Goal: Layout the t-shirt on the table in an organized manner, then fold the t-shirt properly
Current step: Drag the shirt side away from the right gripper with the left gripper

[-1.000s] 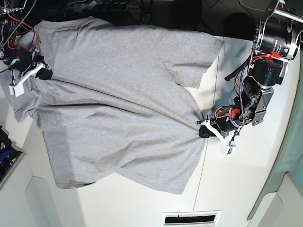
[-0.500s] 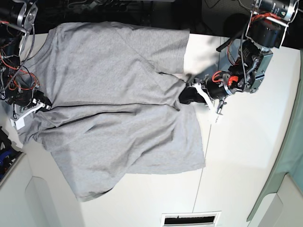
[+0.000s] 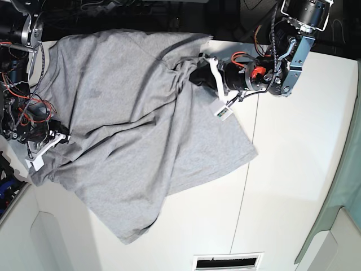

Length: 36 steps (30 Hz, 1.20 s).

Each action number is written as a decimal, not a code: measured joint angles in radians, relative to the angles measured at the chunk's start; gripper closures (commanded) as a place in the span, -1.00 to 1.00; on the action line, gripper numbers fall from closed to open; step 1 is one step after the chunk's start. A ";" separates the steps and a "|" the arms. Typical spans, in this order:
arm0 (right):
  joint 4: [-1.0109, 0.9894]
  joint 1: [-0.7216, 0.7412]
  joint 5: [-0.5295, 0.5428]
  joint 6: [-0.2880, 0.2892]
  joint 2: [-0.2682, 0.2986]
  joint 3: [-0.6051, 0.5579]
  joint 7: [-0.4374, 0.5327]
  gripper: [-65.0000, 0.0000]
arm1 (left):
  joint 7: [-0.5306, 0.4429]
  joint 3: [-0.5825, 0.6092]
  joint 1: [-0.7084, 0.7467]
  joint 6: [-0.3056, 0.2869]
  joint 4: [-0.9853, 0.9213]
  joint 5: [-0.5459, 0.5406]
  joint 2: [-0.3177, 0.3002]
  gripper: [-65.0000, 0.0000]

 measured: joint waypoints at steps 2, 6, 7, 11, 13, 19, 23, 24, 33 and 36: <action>0.063 -0.006 0.029 -0.003 0.008 0.006 -0.036 1.00 | -0.027 -0.036 -0.005 0.045 0.106 0.000 -0.051 1.00; 0.208 -0.043 0.080 0.002 0.008 0.011 -0.070 1.00 | -0.085 -0.056 -0.103 0.055 0.165 0.027 -0.109 1.00; 0.225 -0.056 0.079 0.002 0.007 0.010 -0.076 1.00 | -0.101 -0.053 -0.123 0.058 0.158 0.056 -0.109 1.00; 0.279 -0.151 0.086 0.002 0.011 0.012 -0.081 1.00 | -0.185 -0.041 -0.217 0.094 0.028 0.119 -0.093 1.00; 0.312 -0.209 0.096 0.002 0.010 0.013 -0.094 1.00 | -0.229 -0.045 -0.298 0.108 -0.098 0.149 -0.091 1.00; 0.440 -0.369 0.104 0.002 0.008 0.036 -0.091 1.00 | -0.330 -0.016 -0.504 0.114 -0.512 0.164 -0.034 1.00; 0.469 -0.455 0.103 0.002 -0.009 0.086 -0.089 1.00 | -0.422 0.054 -0.581 0.113 -0.722 0.185 0.018 1.00; 0.472 -0.469 0.108 0.002 -0.014 0.093 -0.077 1.00 | -0.444 0.071 -0.595 0.111 -0.765 0.202 0.026 1.00; 0.456 -0.559 0.043 0.022 -0.014 0.097 0.054 1.00 | -0.504 0.123 -0.636 0.192 -0.885 0.231 0.019 1.00; 0.439 -0.577 0.045 0.029 0.000 0.097 0.071 1.00 | -0.464 0.122 -0.638 0.191 -0.885 0.228 -0.040 1.00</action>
